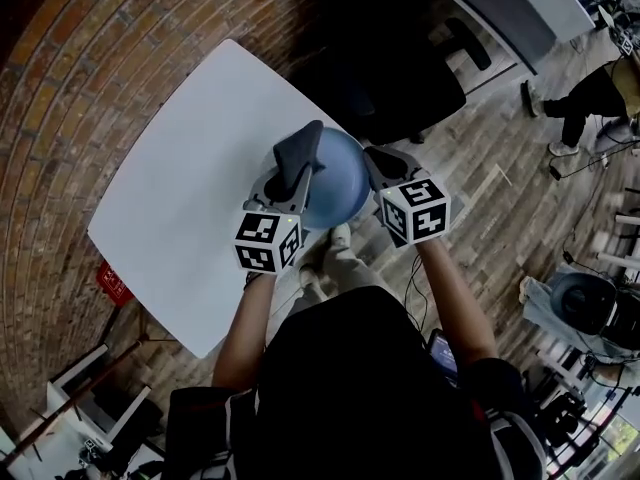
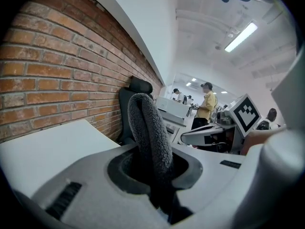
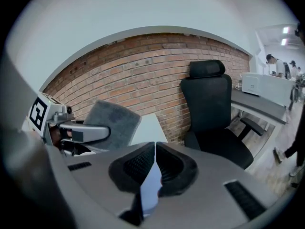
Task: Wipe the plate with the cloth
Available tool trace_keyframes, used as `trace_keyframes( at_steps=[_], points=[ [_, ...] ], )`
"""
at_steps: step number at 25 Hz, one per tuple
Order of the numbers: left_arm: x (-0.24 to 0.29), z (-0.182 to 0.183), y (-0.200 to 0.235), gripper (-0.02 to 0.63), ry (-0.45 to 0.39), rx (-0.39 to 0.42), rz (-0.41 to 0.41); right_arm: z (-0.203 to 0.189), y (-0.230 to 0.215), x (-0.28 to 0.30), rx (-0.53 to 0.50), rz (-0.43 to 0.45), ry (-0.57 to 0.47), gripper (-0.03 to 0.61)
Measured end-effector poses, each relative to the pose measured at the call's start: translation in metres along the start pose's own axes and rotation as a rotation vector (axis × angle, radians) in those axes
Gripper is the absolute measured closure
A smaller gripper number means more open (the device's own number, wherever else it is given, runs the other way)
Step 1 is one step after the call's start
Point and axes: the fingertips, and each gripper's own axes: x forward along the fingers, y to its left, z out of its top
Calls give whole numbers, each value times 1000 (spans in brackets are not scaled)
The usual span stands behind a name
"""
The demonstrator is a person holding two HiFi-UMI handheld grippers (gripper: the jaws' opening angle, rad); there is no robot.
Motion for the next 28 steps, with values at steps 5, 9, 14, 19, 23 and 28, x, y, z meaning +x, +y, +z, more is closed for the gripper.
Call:
trace_keyframes(
  at_steps=[5,9,14,19,23,28],
  points=[
    [10,-14,1,552,34,-1,-8,-20,-10,8,8,-12,56,548],
    [16,-25,0,552,56,-2,-11,-38,-18,13,5,-16,110,548],
    [22,-37,2,552,77,-5,-11,-58,-27,21,6,-28,162,546],
    [24,-46,3,552,85,-16,-17,-78,-30,29,-23,-22,227,546],
    [28,-54,3,552,93,-24,-22,-91,-35,35,-31,-30,265,546],
    [32,-63,1,552,114,-36,-27,-103,-42,38,-24,-41,294,546]
  ],
)
